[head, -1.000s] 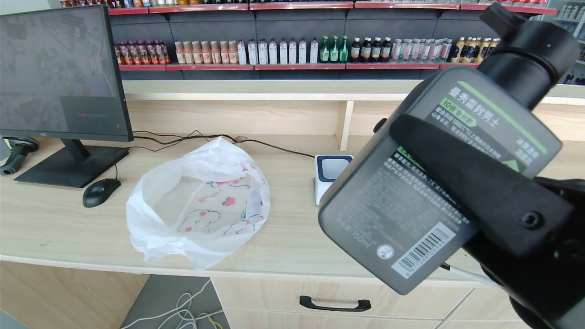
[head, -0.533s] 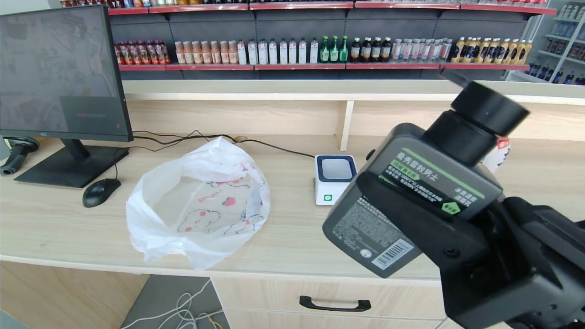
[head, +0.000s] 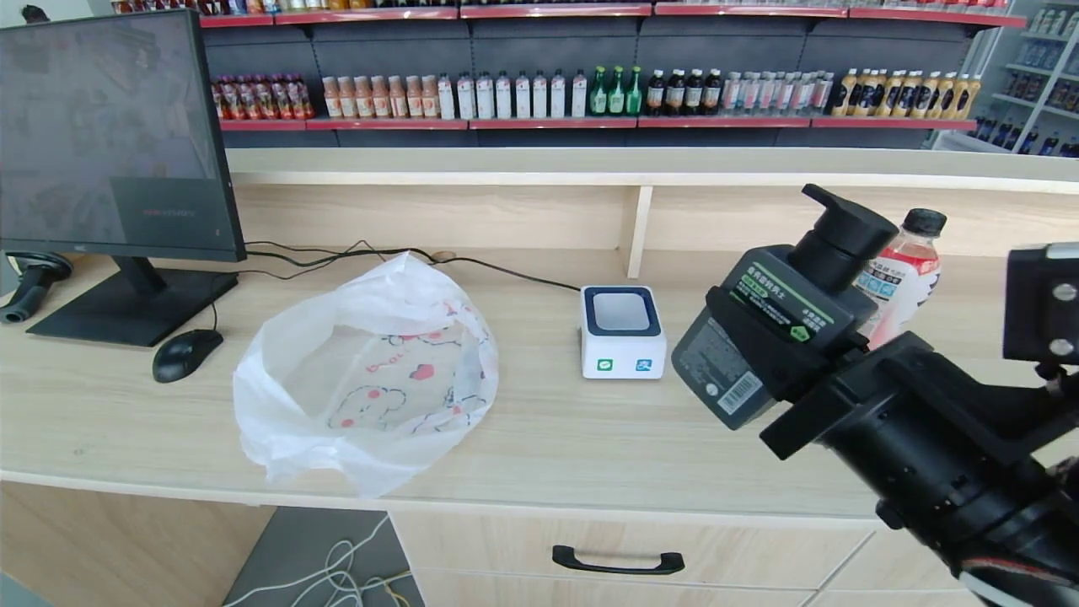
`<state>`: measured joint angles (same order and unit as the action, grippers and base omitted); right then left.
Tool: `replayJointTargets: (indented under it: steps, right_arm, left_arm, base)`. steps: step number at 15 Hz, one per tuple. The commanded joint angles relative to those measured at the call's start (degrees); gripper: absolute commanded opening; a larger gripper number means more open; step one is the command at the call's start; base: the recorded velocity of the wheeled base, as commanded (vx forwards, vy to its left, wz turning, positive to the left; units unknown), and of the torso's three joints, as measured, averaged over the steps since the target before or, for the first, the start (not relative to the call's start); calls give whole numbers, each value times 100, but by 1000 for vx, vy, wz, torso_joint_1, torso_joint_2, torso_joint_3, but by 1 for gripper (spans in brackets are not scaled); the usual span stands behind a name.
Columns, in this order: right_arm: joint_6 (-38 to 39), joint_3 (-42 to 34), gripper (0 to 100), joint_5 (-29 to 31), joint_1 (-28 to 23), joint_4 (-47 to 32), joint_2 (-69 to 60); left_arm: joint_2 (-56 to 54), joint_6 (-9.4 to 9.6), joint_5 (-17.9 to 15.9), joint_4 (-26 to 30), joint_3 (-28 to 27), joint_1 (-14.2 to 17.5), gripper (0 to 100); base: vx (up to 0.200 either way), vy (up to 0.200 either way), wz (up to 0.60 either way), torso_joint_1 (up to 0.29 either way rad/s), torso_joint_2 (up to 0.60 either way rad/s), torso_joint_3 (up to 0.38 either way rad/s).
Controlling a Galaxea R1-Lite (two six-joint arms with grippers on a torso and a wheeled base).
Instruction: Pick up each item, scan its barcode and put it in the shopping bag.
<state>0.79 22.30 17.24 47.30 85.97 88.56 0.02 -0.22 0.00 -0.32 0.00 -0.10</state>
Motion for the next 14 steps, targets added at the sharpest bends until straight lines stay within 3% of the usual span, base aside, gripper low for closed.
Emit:
replayJointTargets:
  steps: [1, 7, 11, 14]
  right_arm:
    - [-211, 161, 0, 8, -511, 52, 442]
    - [88, 249, 0, 16, -775, 69, 627]
    - [44, 152, 0, 16, -854, 219, 565]
    - [53, 73, 0, 16, -872, 271, 530]
  left_arm:
    - [-2, -4, 0, -3, 0, 1, 100]
    - [-2, -13, 0, 5, 0, 1, 100]
    - [-2, -31, 0, 5, 0, 1, 100]
    - [-2, -22, 0, 5, 0, 1, 100]
  base:
    - [0, 0, 0, 0, 0, 0]
    - [0, 0, 0, 0, 0, 0]
    - [-200, 0, 0, 5, 2, -4]
    - [0, 0, 0, 0, 0, 0]
